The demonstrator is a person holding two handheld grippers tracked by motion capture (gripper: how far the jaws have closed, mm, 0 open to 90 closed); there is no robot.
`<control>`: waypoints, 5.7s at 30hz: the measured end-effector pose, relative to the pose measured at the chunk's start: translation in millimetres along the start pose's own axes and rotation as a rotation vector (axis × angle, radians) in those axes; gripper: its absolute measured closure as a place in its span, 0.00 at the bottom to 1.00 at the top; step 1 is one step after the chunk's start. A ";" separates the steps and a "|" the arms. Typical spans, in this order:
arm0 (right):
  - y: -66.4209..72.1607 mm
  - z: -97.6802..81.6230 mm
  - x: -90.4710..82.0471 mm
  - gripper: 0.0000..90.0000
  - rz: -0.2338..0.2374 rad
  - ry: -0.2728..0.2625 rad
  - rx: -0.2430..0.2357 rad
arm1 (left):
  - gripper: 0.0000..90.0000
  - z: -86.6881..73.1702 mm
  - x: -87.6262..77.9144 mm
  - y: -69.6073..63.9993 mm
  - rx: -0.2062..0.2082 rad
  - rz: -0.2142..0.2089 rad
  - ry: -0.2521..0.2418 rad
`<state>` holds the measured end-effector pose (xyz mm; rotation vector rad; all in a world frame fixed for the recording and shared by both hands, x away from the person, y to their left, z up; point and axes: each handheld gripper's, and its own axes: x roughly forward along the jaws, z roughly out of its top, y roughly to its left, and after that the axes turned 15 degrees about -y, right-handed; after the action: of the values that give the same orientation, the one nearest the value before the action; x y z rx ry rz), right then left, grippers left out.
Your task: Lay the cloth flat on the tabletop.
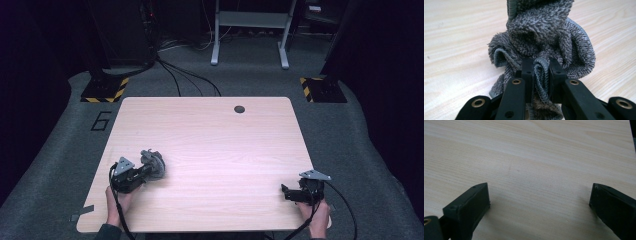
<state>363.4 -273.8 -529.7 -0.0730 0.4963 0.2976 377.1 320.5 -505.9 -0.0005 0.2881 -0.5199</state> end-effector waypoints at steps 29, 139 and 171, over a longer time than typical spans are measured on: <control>-0.3 -0.1 -0.1 0.02 0.000 0.001 -0.005 | 0.86 45.7 31.1 -58.6 0.117 -0.159 -0.012; 131.3 124.4 50.8 0.34 0.369 -0.021 -0.084 | 0.81 24.5 79.0 -105.2 0.058 -0.332 0.197; 115.6 110.4 32.9 0.42 0.321 -0.051 -0.054 | 0.46 24.5 68.5 -105.4 0.046 -0.351 0.203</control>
<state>407.0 -139.3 -448.3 -0.0380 0.4490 0.6261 388.9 193.6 -493.2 0.0475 0.4789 -0.8772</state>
